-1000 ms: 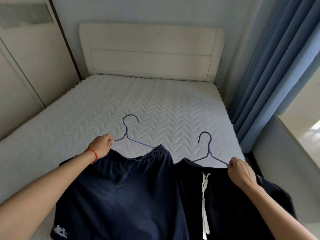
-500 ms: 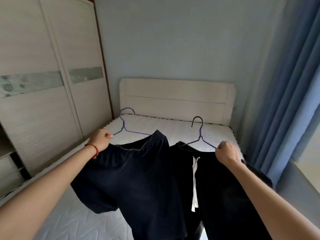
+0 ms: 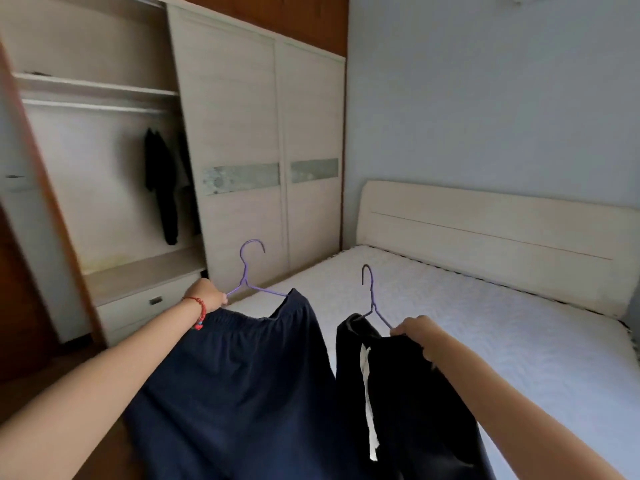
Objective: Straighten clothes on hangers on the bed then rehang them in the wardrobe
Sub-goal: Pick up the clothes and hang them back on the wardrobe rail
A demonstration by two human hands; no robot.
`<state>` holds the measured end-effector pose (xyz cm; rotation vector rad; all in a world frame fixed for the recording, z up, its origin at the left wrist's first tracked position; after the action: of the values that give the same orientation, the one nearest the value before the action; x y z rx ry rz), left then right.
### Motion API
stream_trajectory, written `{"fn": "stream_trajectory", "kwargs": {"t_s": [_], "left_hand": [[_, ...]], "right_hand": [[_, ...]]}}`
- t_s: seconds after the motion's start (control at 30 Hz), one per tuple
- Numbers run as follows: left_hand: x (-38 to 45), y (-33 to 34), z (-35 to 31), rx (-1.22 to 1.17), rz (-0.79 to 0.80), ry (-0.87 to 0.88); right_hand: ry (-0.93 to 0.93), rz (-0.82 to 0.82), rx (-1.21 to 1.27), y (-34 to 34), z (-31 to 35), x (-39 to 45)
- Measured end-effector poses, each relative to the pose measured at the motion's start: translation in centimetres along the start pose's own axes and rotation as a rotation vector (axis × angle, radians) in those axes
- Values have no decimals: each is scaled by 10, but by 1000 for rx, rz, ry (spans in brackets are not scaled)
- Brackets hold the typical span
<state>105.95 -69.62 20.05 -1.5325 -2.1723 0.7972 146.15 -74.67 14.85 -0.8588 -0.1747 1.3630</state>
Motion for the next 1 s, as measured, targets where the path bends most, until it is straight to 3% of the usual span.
{"fn": "stream_trajectory", "kwargs": {"t_s": [0.37,0.77,1.0], "left_hand": [[13,-178,156,-241,-75,-305],[108,-331,236,-543,-396,-158],[172,-388,246,-702,-559,-40]], "right_hand": [[-255,105,-80,165,190,-28],[-486,91,90,299,407,-46],[-621,122,216,357,501,2]]}}
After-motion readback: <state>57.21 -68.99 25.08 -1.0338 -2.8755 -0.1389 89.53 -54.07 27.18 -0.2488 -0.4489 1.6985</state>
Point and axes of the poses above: each hand's wrist, its own x-axis towards the middle knuckle, its own y-axis out of the palm, z = x × y, the point moved 7 cm from there along x, towards the middle knuckle, and after that the axes turned 10 degrees about -x, right-handed, at the moved point
